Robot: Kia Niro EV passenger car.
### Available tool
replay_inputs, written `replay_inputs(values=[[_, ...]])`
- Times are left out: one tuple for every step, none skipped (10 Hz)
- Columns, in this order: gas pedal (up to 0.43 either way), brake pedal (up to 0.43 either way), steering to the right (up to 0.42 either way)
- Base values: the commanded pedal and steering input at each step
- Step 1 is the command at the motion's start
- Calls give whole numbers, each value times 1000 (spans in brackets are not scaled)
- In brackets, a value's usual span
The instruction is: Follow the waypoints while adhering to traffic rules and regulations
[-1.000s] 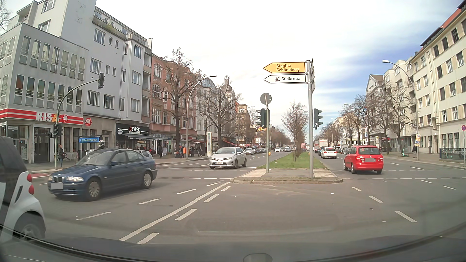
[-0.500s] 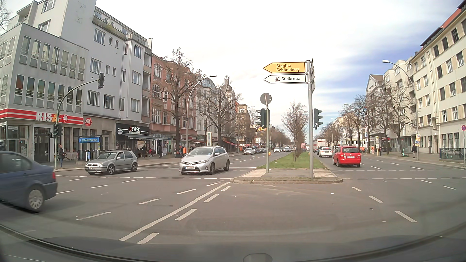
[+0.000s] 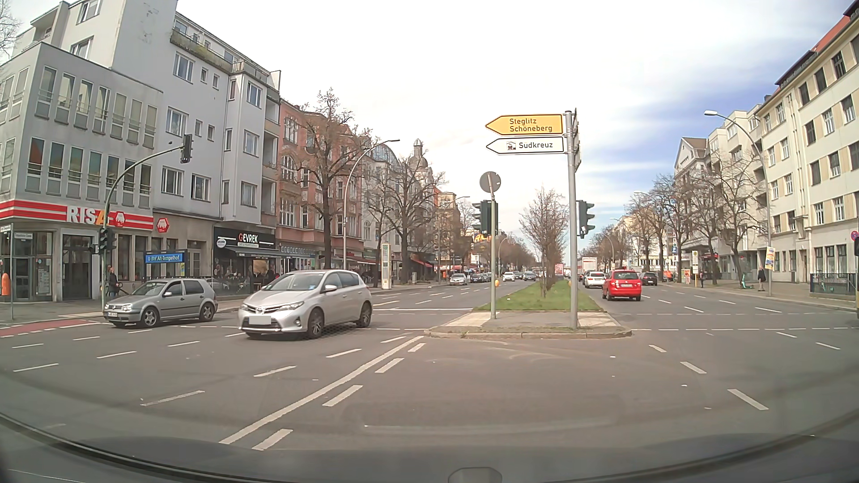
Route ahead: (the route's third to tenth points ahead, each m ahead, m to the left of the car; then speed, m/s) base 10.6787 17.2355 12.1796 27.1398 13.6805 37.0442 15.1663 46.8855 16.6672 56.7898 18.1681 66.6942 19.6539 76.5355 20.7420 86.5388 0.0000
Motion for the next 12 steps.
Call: replay_inputs(values=[[0,293,-707],[0,293,-707],[0,287,-707],[0,256,-707],[0,159,-707],[0,24,-707],[0,6,-707],[0,0,-707],[0,0,-705],[0,0,-700],[0,0,-693],[0,0,-687]])
